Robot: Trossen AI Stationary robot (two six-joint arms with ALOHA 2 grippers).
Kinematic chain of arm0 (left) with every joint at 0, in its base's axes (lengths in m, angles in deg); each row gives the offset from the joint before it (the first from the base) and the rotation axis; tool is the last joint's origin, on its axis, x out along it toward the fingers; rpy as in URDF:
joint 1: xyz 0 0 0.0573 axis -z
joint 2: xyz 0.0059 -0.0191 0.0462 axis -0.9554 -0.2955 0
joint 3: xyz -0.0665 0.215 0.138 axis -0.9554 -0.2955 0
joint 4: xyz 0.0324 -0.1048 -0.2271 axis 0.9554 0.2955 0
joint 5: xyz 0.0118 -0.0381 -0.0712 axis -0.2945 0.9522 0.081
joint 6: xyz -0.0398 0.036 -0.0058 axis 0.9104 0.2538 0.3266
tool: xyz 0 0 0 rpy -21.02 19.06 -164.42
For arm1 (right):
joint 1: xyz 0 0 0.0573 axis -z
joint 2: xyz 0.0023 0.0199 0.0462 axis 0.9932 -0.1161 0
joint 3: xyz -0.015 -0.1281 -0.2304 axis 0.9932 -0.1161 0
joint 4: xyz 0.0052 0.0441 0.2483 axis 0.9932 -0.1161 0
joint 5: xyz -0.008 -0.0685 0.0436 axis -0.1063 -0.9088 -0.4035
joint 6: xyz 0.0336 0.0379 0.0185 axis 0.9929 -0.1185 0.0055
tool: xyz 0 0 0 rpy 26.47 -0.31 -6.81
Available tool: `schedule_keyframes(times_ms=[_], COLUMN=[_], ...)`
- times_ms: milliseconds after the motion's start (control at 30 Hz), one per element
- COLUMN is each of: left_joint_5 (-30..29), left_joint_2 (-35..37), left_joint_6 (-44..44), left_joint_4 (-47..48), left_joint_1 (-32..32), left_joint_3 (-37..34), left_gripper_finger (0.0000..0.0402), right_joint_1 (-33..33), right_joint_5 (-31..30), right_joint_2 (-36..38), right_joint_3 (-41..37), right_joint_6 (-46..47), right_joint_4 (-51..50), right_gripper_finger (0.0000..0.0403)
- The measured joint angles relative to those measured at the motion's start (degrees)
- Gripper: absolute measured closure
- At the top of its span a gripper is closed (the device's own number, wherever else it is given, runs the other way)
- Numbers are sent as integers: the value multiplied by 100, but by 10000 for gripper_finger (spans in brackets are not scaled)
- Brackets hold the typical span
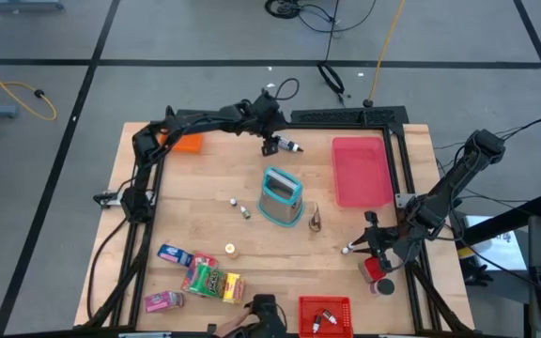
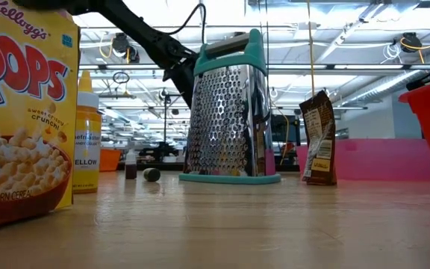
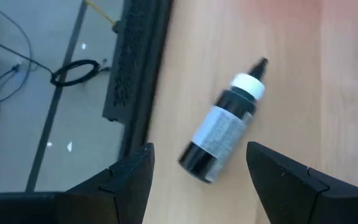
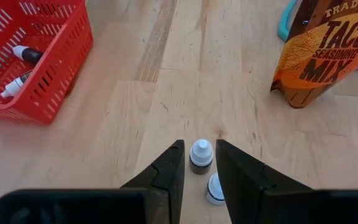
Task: Pick & Place Kitchen Items
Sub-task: Put the big black food coloring bottle into the red bin
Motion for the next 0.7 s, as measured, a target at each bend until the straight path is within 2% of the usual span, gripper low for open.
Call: schedule_keyframes(times_ms=[267,433,567,700], left_joint_5=[112,176,567,997], left_joint_2=[-494,-509,-620,-647], left_joint_6=[-195,-311,-324,128], left_joint_4=[-185,-271,-248,-227], left_joint_1=[-41,-78,-221,-440], left_joint_3=[3,97,87,90], left_gripper_finger=[147,147,147,147], right_joint_1=[147,195,195,195], right_joint_5=[0,4,3,2], right_joint_2=[0,-2,0,0], right_joint_3=[0,-2,-2,-2], right_joint_6=[-1,-11,-15,-32], right_joint_4=[118,169,279,302], right_gripper_finger=[316,316,316,316])
